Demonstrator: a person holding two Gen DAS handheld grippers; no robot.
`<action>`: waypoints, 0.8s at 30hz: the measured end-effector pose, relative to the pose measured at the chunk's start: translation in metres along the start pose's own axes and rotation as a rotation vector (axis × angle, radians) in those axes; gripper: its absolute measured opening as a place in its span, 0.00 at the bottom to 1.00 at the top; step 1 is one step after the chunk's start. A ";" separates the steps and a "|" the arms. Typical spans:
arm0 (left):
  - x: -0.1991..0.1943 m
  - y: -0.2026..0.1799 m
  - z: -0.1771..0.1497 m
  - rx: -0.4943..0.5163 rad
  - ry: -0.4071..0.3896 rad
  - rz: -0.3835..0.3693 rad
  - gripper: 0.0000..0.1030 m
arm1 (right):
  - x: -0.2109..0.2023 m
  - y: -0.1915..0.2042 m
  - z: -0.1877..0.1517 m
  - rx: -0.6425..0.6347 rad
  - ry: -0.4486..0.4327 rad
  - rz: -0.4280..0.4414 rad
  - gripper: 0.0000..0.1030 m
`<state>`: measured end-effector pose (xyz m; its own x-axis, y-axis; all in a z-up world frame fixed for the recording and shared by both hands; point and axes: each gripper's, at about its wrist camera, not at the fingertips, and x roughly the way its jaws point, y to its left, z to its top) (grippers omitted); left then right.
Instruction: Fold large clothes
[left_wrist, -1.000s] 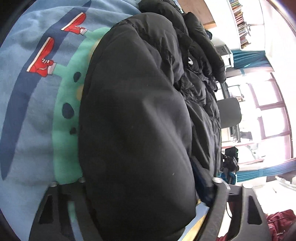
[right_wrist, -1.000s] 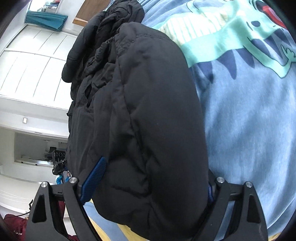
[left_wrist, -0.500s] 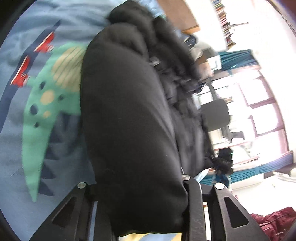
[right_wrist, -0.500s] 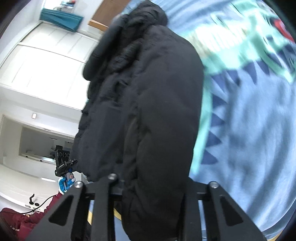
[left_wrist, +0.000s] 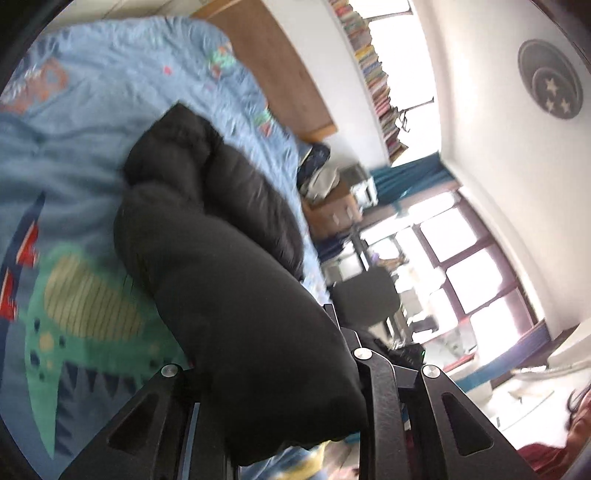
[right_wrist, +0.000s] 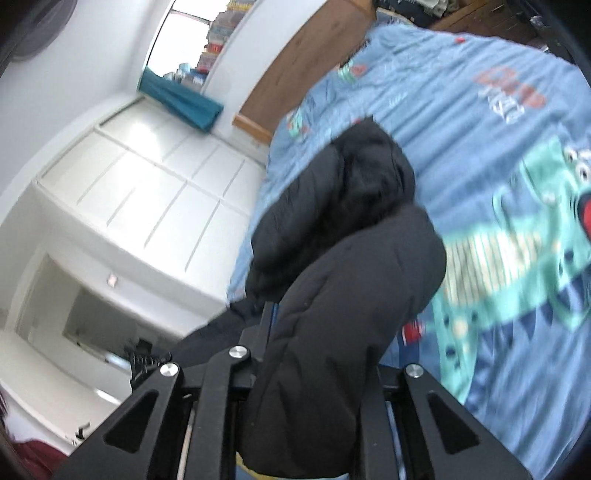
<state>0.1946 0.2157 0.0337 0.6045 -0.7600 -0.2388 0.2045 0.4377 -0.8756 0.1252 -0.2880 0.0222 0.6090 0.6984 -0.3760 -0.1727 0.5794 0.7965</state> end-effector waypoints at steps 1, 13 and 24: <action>0.000 -0.002 0.008 -0.002 -0.011 -0.007 0.21 | 0.001 0.003 0.010 0.006 -0.018 -0.008 0.13; 0.047 0.008 0.126 -0.095 -0.154 -0.078 0.22 | 0.025 0.020 0.132 0.092 -0.159 0.004 0.13; 0.152 0.078 0.259 -0.173 -0.156 0.033 0.23 | 0.132 -0.030 0.243 0.254 -0.146 -0.161 0.13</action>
<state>0.5023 0.2588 0.0379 0.7227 -0.6577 -0.2122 0.0557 0.3615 -0.9307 0.3984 -0.3153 0.0636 0.7208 0.5278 -0.4494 0.1219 0.5418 0.8317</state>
